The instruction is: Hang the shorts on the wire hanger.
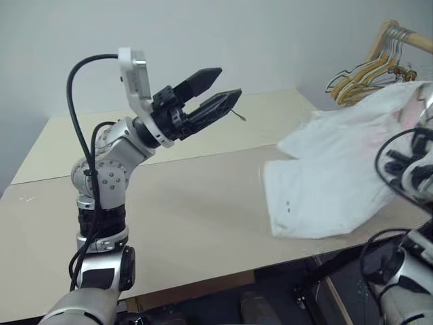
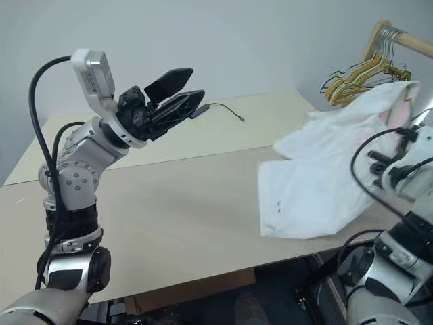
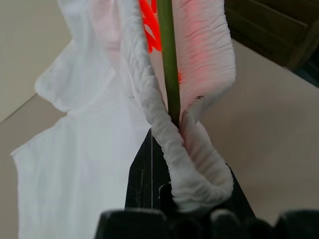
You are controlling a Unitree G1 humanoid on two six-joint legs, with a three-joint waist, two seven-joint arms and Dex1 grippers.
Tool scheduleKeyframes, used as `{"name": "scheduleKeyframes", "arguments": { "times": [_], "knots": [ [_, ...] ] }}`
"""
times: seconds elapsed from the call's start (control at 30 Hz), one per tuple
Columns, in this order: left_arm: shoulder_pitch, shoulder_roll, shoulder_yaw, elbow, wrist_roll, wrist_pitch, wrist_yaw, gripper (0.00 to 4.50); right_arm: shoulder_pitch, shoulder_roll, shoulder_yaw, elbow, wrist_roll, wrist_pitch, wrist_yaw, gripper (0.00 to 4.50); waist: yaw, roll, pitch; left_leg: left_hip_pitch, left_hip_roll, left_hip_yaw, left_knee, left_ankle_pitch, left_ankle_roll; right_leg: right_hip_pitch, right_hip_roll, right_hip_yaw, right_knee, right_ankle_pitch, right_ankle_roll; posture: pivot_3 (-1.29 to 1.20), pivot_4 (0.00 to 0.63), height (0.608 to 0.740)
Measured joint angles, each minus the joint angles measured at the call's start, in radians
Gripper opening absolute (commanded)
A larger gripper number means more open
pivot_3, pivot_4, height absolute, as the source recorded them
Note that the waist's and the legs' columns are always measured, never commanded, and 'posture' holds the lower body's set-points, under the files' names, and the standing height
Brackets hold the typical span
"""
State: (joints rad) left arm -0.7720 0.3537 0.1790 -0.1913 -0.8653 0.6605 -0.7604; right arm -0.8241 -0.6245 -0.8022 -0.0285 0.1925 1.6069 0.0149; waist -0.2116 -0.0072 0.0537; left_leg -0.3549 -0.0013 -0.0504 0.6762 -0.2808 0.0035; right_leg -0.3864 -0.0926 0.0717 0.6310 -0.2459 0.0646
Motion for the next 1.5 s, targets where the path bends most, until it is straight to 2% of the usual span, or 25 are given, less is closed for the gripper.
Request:
{"name": "scheduleKeyframes", "arguments": {
  "times": [0.3,0.57,0.77,1.03,1.37,1.5],
  "knots": [
    [0.0,0.013,-0.004,-0.01,-0.001,-0.003,-0.014,4.48,-0.195,-0.097,-0.116,0.269,-0.084,0.0,-0.164,0.0,0.005,0.003,0.002,0.0,0.0,0.001,0.0,0.0,0.0,0.0,0.0,0.0,-0.001,0.0,0.0,-0.2,0.061,0.74],
    [-0.002,0.015,-0.007,-0.009,-0.001,-0.006,-0.036,4.48,-0.238,-0.178,-0.139,0.33,-0.152,-0.001,-0.176,0.0,0.004,0.009,0.008,0.0,0.0,0.002,-0.001,0.0,0.0,0.0,0.0,0.001,-0.002,-0.001,0.001,-0.2,0.065,0.74],
    [-0.003,0.016,-0.009,-0.003,0.0,-0.009,-0.048,4.48,-0.238,-0.234,-0.161,0.398,-0.181,-0.058,-0.192,0.0,0.005,0.01,0.01,0.0,0.0,0.002,-0.002,0.0,0.0,0.0,0.0,0.001,-0.003,-0.001,0.001,-0.21,0.066,0.74],
    [-0.004,0.016,-0.026,0.007,0.003,-0.03,-0.065,4.48,-0.208,-0.298,-0.217,0.544,-0.192,-0.226,-0.256,0.0,0.004,0.009,0.013,0.0,0.0,0.004,-0.003,0.0,0.0,0.0,0.0,0.002,-0.003,-0.001,0.002,-0.21,0.065,0.74],
    [-0.004,0.026,-0.034,0.007,0.003,-0.038,-0.07,4.48,-0.092,-0.356,-0.245,0.672,-0.169,-0.426,-0.309,0.0,0.004,0.007,0.015,0.0,0.0,0.004,-0.003,0.0,0.0,0.001,0.0,0.002,-0.005,-0.002,0.002,-0.2,0.057,0.74],
    [-0.004,0.031,-0.037,0.007,0.003,-0.042,-0.073,4.48,-0.071,-0.356,-0.25,0.683,-0.143,-0.451,-0.322,0.0,0.004,0.003,0.017,0.0,0.0,0.004,-0.003,0.0,0.0,0.003,0.0,0.002,-0.006,-0.001,0.002,-0.2,0.053,0.74]
  ]
}}
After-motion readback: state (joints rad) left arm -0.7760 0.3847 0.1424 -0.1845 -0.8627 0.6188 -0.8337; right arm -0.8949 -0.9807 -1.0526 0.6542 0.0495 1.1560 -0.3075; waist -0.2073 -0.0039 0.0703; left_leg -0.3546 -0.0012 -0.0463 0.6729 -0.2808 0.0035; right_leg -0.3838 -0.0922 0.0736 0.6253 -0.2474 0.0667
